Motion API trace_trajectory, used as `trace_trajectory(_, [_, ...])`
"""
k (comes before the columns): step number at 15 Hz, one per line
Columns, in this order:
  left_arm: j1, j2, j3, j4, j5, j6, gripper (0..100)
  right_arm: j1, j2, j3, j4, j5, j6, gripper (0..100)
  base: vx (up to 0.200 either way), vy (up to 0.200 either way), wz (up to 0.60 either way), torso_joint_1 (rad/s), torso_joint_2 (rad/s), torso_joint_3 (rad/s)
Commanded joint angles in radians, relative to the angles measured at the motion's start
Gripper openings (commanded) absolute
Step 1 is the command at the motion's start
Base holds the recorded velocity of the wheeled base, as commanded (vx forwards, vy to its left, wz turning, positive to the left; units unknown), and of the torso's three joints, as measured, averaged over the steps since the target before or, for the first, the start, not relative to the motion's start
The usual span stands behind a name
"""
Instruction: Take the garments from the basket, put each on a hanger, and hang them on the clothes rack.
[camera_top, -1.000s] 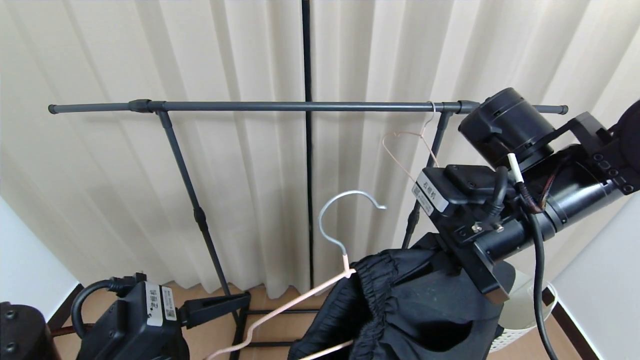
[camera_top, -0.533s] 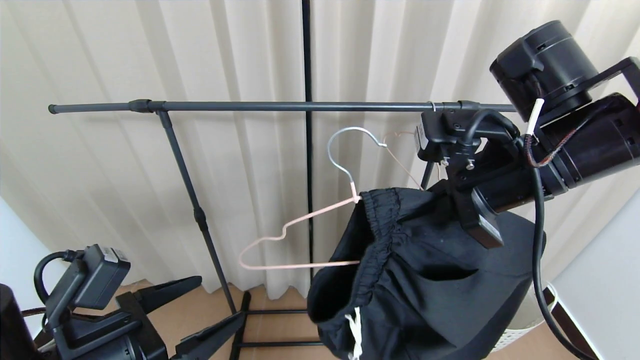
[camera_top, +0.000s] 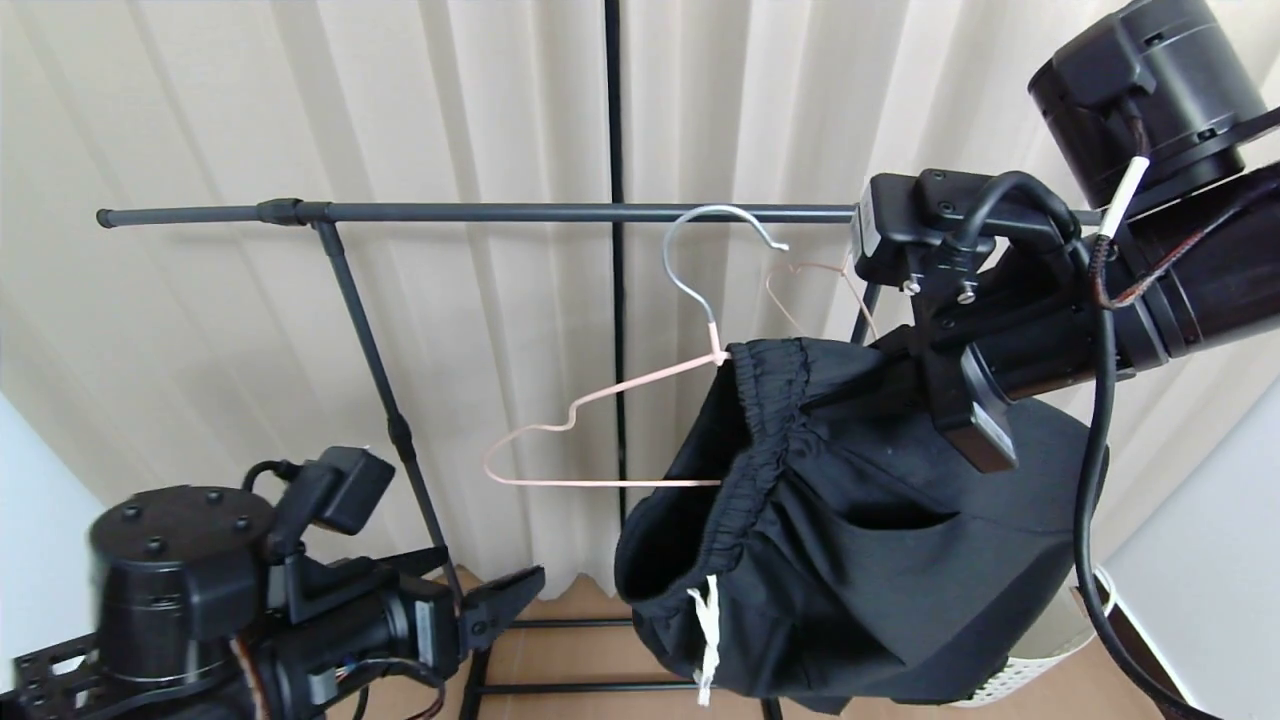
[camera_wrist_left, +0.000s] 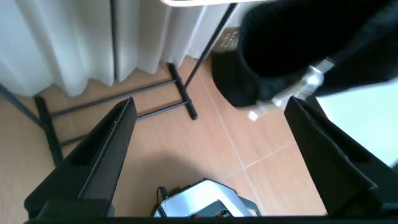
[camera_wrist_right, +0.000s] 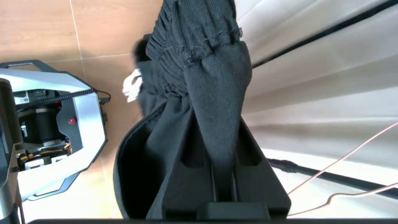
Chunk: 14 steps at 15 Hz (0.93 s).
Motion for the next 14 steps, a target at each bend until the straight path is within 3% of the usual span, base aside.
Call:
trace_trajectory(1, [-0.071,0.2,-0.106,0.003,0.083,-0.061,100,0.006,-0.035,0.011,-0.016,0.0,0.001,0,0.0,0.0,0.0,0.0,0.0,0.0])
trace_trajectory(4, [-0.108,0.272,-0.174,0.003,0.092,-0.1,100,0.022,-0.048,0.028,-0.017,0.0,0.001,0,0.0,0.0,0.0,0.0,0.0,0.0])
trace_trajectory(11, [-0.162,0.344,-0.23,0.0,0.091,-0.107,100,0.037,-0.082,0.054,-0.017,0.002,0.005,0,0.0,0.0,0.0,0.0,0.0,0.0])
trace_trajectory(12, [-0.179,0.36,-0.227,0.0,0.101,-0.106,0,0.037,-0.096,0.066,-0.017,0.002,0.01,0,0.0,0.0,0.0,0.0,0.0,0.0])
trace_trajectory(14, [-0.199,0.341,-0.22,-0.002,0.138,-0.104,0,0.034,-0.113,0.095,-0.017,0.002,0.01,0,0.0,0.0,0.0,0.0,0.0,0.0])
